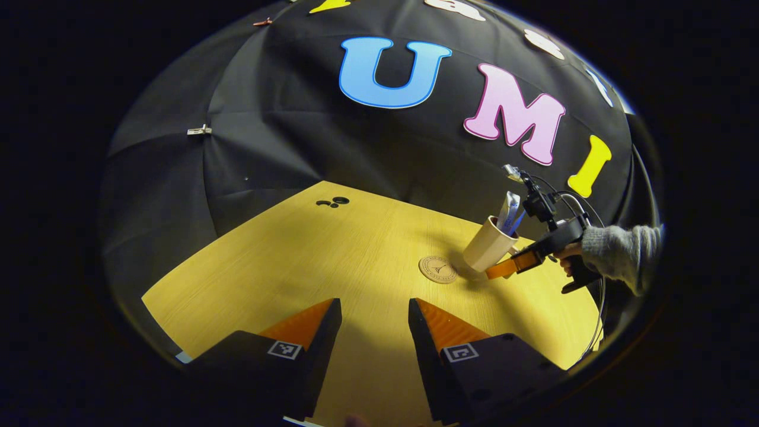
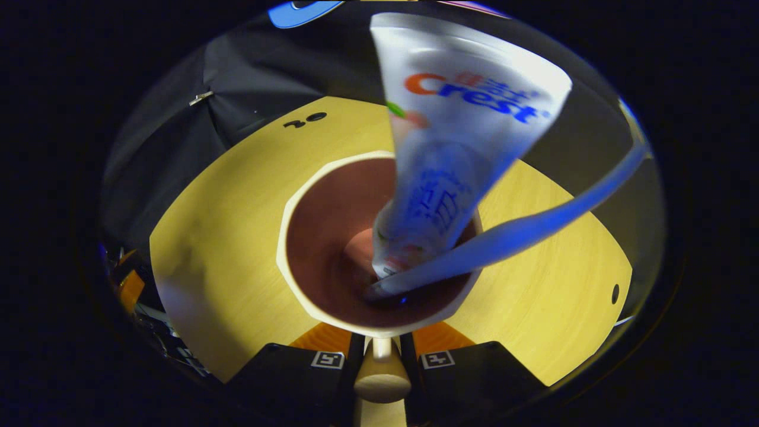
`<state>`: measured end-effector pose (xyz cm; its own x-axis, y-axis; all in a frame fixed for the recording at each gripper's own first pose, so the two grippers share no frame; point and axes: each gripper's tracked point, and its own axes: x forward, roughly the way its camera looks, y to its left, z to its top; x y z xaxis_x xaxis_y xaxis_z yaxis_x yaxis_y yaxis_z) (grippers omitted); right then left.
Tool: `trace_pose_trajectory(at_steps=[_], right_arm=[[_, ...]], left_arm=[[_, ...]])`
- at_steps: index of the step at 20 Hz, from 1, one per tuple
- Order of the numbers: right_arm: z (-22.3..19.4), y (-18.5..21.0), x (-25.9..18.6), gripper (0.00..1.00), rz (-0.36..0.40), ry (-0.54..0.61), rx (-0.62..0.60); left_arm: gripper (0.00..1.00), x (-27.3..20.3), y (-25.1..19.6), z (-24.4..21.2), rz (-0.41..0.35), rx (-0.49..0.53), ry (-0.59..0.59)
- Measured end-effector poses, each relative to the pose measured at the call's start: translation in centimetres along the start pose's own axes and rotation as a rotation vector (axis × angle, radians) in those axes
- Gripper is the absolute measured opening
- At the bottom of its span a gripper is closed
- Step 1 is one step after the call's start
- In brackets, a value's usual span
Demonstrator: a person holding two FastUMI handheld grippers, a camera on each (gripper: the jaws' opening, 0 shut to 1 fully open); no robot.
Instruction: Put the toothbrush and toothpaste on the desktop into the cup, then pick up the cup and place it on the coaster on the desktop.
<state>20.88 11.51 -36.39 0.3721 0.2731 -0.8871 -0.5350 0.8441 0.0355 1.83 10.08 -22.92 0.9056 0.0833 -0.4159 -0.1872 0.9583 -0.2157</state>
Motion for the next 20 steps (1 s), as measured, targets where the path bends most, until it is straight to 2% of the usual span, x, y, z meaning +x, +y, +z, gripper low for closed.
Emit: trace_pose_trajectory(at_steps=[3,4,5,9,11,12,13,20], right_arm=[[0.9,1.3,0.7,0.31,0.019,0.007,-0.028],[0.9,1.6,1.0,0.27,0.028,0.012,-0.032],[0.9,2.0,1.4,0.31,0.034,0.021,-0.036],[0.9,3.7,2.8,0.31,0.055,0.048,-0.062],[0.8,4.3,3.7,0.31,0.054,0.065,-0.075],[0.9,4.5,4.1,0.27,0.05,0.071,-0.081],[1.0,4.6,4.5,0.31,0.045,0.075,-0.085],[0.6,4.4,5.1,0.32,0.022,0.103,-0.1]], left_arm=[[0.72,-0.1,0.7,0.3,0.016,-0.012,-0.008],[0.71,-0.2,1.0,0.5,0.02,-0.019,-0.012],[0.72,-0.3,1.1,0.5,0.024,-0.024,-0.015],[0.72,-0.5,2.1,0.2,0.04,-0.035,-0.013],[0.72,-0.4,2.6,0.0,0.05,-0.042,-0.006],[0.72,-0.4,2.9,-0.1,0.055,-0.046,-0.004],[0.72,-0.5,3.2,0.0,0.058,-0.048,-0.004],[0.72,-0.4,3.9,-0.5,0.069,-0.061,0.001]])
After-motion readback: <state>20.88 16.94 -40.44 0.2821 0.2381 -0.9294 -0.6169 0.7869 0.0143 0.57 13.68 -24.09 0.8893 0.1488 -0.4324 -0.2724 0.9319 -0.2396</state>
